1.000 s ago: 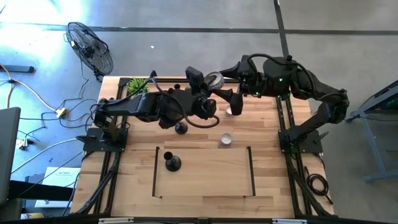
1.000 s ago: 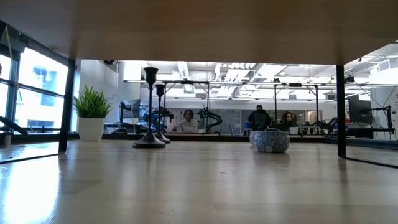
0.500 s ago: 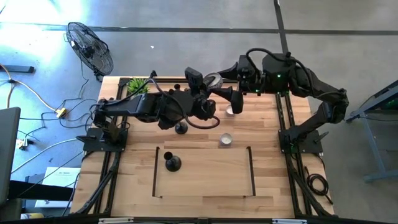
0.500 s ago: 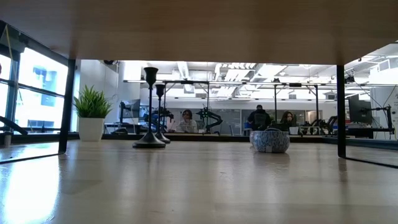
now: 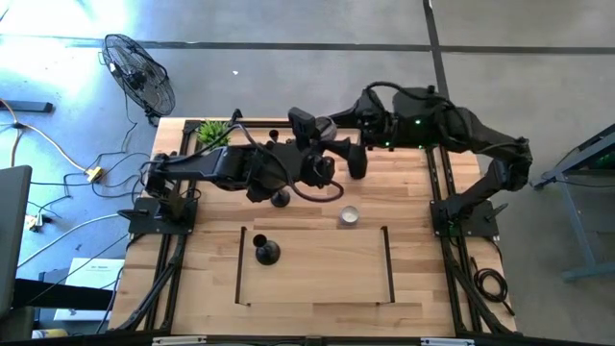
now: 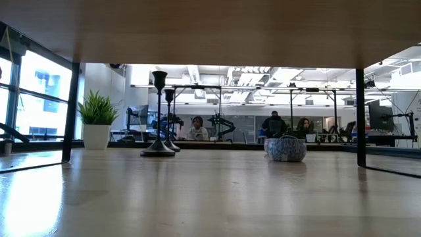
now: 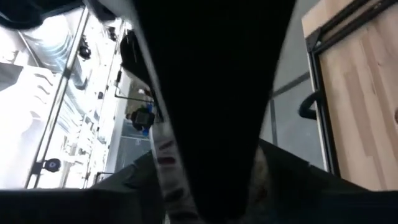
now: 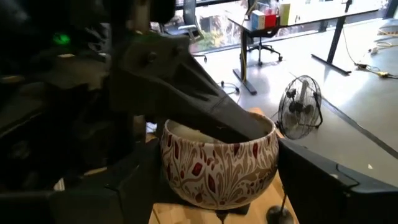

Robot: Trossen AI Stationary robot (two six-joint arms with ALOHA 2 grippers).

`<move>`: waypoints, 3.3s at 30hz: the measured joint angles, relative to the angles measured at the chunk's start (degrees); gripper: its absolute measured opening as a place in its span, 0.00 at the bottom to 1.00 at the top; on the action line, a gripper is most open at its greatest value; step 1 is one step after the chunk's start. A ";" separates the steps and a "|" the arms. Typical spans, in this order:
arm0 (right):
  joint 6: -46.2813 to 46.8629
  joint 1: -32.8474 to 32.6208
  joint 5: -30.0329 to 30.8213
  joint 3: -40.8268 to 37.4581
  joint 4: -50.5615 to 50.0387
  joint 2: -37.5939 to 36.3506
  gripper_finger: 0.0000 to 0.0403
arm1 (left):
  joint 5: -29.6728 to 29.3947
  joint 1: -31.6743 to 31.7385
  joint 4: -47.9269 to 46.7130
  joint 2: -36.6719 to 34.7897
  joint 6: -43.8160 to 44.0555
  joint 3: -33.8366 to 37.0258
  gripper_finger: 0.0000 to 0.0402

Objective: Pick & Place candle stick holders
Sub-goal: Put the red scented candle on the shelf, then put the pink scented candle on the shelf

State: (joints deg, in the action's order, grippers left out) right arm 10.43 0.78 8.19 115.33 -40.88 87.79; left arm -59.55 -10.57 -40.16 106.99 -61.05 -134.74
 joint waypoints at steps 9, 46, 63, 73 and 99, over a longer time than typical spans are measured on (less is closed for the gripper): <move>-0.26 0.00 0.11 0.13 0.09 -0.32 0.69 | 0.26 0.04 2.44 0.01 -0.27 0.00 0.66; -4.50 -0.02 -0.18 0.00 -0.57 -4.81 0.39 | -4.33 -1.44 13.81 -0.67 -10.69 -0.22 0.67; -4.50 -0.04 -0.25 0.02 -4.99 -4.99 0.38 | -4.70 -1.44 13.59 -0.67 -10.68 -0.20 0.67; -4.50 -0.04 -0.23 0.11 -6.95 -6.15 0.38 | -4.66 -1.44 13.43 -0.67 -10.67 -0.15 0.67; -0.18 -0.07 2.57 0.13 -16.10 -9.11 0.38 | -5.47 -1.44 8.04 -0.60 -2.60 -0.13 0.67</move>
State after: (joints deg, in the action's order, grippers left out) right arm 10.25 0.71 10.76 115.46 -56.98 78.67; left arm -65.01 -12.01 -32.12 106.39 -63.66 -134.87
